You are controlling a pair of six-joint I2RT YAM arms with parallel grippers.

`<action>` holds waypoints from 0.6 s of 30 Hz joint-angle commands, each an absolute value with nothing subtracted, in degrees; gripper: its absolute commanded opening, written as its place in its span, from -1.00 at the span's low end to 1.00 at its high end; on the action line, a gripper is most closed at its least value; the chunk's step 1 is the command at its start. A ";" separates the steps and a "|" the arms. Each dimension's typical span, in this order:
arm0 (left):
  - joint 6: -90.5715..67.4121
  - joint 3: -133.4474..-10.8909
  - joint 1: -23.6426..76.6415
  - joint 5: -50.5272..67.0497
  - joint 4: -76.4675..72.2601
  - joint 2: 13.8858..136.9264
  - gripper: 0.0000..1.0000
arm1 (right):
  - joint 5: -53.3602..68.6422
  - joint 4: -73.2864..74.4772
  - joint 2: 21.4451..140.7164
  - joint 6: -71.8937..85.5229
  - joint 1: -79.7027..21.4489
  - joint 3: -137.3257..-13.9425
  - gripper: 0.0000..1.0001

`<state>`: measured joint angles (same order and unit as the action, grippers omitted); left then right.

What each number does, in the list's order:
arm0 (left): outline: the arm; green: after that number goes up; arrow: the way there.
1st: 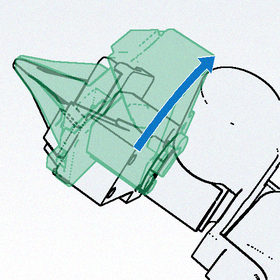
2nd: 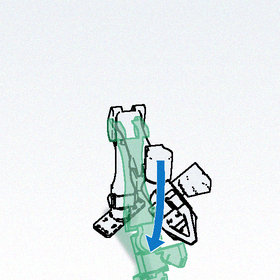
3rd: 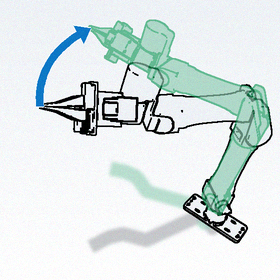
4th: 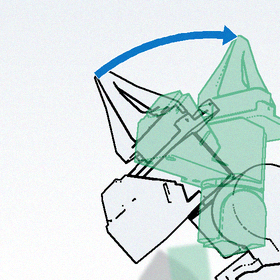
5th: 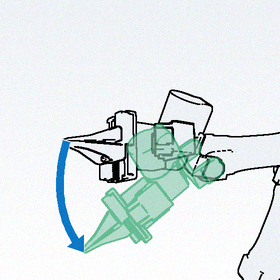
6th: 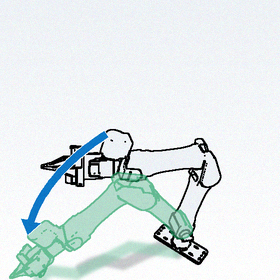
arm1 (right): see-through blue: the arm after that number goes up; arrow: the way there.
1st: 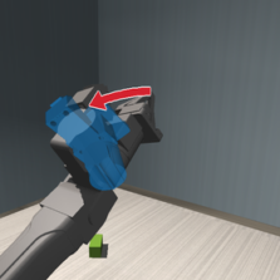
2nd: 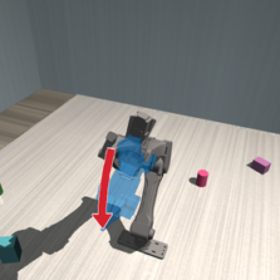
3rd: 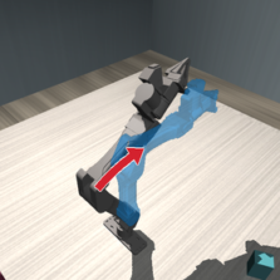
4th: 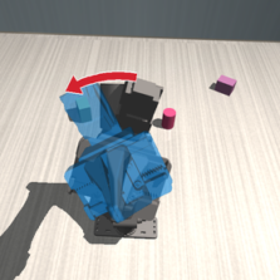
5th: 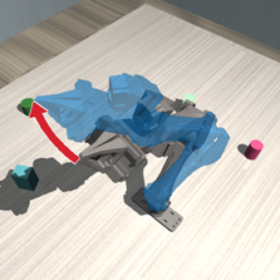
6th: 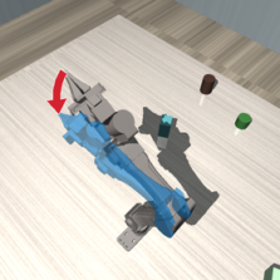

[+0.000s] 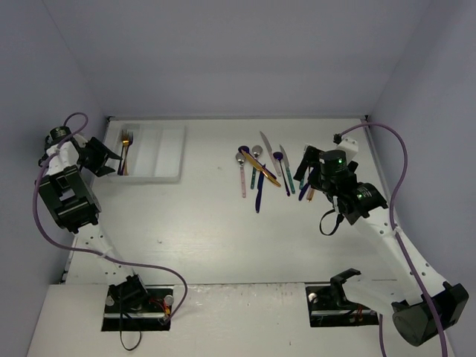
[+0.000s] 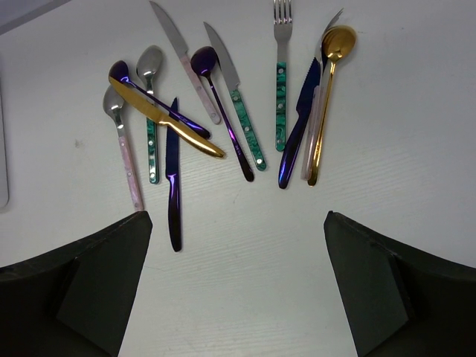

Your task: Sort the eating utensils into containers

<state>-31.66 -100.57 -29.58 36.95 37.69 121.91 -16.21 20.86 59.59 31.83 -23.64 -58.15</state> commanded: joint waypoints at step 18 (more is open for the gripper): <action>-17.64 -80.44 -2.85 4.29 30.20 77.89 0.03 | -26.76 18.82 65.15 33.59 -21.09 -57.23 0.80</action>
<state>-19.22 -86.21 -7.50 10.31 34.63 86.29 -21.17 20.80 60.44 31.80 -23.06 -57.65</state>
